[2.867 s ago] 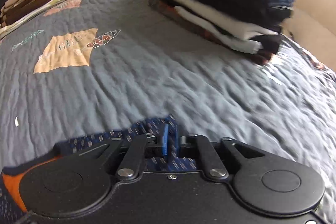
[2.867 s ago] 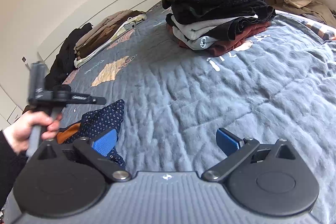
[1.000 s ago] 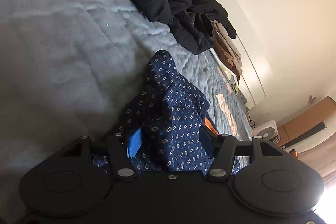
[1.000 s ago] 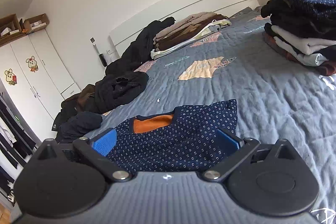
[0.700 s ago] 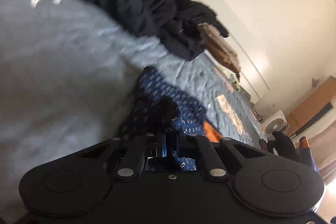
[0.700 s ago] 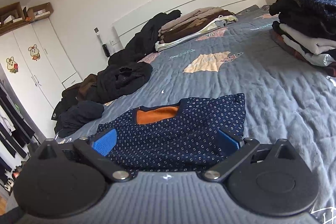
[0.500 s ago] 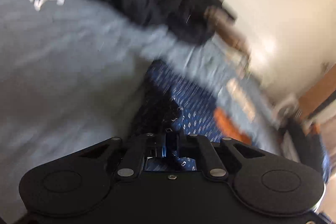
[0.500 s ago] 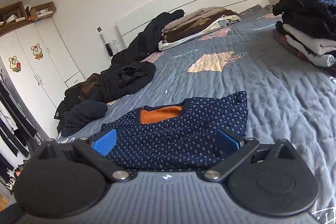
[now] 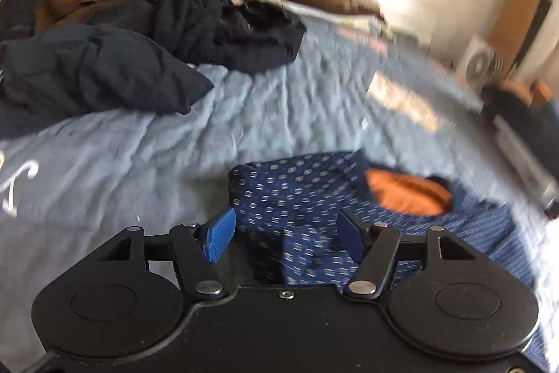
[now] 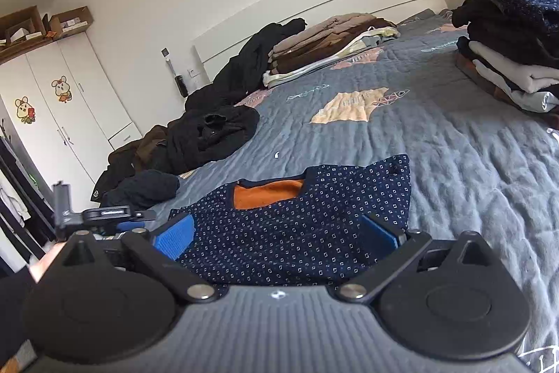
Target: Fold clothes
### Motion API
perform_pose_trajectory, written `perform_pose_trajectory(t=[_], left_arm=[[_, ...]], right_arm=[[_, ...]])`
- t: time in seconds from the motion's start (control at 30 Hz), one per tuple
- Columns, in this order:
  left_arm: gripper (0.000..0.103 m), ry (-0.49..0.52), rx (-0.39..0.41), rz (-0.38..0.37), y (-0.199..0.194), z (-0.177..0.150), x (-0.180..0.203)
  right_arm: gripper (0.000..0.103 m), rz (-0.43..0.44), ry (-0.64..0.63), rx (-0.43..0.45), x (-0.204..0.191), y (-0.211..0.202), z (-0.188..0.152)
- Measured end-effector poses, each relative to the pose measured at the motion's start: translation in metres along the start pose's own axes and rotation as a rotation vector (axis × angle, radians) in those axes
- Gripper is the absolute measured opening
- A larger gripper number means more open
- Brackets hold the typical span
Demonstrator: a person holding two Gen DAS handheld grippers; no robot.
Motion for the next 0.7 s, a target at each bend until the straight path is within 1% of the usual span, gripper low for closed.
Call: perform_pose_trajectory(t=[0.07,0.13,0.2,0.23,0.27,0.3,0.37,0.4,0.53,0.6,0.67,0.7], left_arm=[[0.061,0.042,-0.042,0.014,0.012,-0.002,0.001],[0.057,0.084,-0.086,0.012,0.022,-0.005,0.004],[0.041,0.128,-0.114,0.017,0.029,-0.010,0.010],[0.035,0.149,-0.127,0.019,0.033,-0.012,0.013],[0.024,0.170,-0.135,0.021,0.035,-0.013,0.015],[0.019,0.185,-0.139,0.023,0.035,-0.012,0.018],[0.014,0.201,-0.131,0.018,0.033,-0.009,0.021],[0.013,0.201,-0.117,0.010,0.029,-0.007,0.022],[0.012,0.171,-0.014,-0.011,0.010,0.006,0.021],[0.012,0.185,0.067,0.019,0.005,0.011,0.019],[0.012,0.219,0.082,0.061,0.009,0.013,0.017],[0.012,0.216,0.056,0.066,0.012,0.013,0.015]], right_arm=[[0.101,-0.002,0.004,-0.003,0.002,0.000,-0.001],[0.101,-0.006,0.013,-0.006,0.005,0.001,-0.001],[0.101,-0.010,0.018,-0.009,0.007,0.002,-0.002],[0.101,-0.012,0.021,-0.011,0.008,0.002,-0.003],[0.101,-0.013,0.023,-0.014,0.008,0.003,-0.003],[0.101,-0.015,0.024,-0.018,0.008,0.004,-0.004],[0.101,-0.014,0.020,-0.024,0.007,0.005,-0.005],[0.101,-0.014,0.017,-0.027,0.006,0.005,-0.006],[0.101,-0.005,0.019,-0.036,0.005,0.007,-0.007],[0.101,-0.003,0.022,-0.040,0.005,0.008,-0.008],[0.101,-0.003,0.019,-0.042,0.004,0.008,-0.008],[0.101,-0.002,0.017,-0.041,0.004,0.007,-0.008]])
Point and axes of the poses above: each gripper's, at about its wrist camera, not at the fingertips, and y roughly the way its jaws point, x to its right, z to its top, the point moved 3 cm from there along y, roughly the way its jaws point, and after that the axes turned 10 degrees about -y, right-handed, at the moved point
